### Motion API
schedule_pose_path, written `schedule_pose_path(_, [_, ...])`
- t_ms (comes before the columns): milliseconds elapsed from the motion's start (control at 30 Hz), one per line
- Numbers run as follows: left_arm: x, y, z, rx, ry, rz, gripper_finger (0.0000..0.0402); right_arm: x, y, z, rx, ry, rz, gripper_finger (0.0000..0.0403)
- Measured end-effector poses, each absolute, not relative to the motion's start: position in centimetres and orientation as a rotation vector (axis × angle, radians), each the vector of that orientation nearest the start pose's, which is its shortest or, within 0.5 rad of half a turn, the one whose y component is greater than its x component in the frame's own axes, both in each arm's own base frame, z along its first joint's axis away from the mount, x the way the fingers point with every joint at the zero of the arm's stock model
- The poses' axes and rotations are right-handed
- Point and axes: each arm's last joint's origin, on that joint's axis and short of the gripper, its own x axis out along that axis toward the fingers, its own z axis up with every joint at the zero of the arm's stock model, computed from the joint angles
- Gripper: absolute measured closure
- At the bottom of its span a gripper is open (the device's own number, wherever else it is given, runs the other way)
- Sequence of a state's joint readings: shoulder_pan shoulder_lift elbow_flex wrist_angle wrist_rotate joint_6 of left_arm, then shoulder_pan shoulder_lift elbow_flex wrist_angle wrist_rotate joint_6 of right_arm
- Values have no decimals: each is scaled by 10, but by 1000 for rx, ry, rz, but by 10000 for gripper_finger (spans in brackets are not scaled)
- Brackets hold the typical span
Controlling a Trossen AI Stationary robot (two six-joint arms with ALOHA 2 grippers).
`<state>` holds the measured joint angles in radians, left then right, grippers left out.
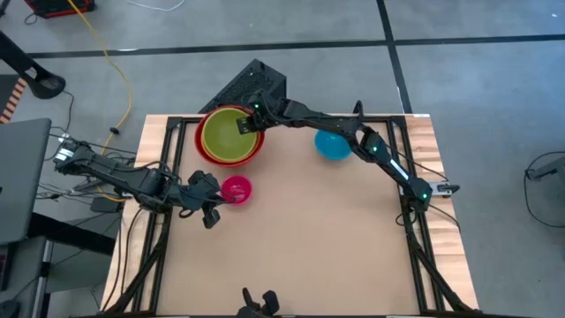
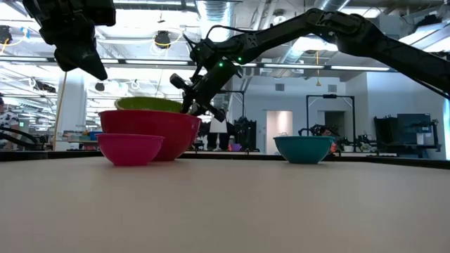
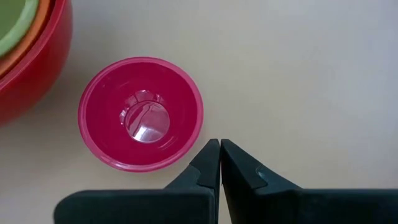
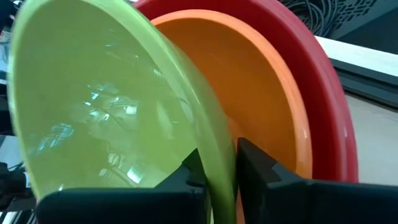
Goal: Nest bowls inside each other
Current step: Stack the green bowl on top of the orange bowl
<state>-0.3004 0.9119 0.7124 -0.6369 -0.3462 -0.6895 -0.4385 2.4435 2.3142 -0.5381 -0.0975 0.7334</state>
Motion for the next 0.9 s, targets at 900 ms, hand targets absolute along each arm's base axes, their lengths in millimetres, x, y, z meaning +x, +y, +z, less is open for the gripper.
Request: schedule_pose_path(900, [169,-43,252,-419,750,286,401,486,-235,272,797,495,-532,195])
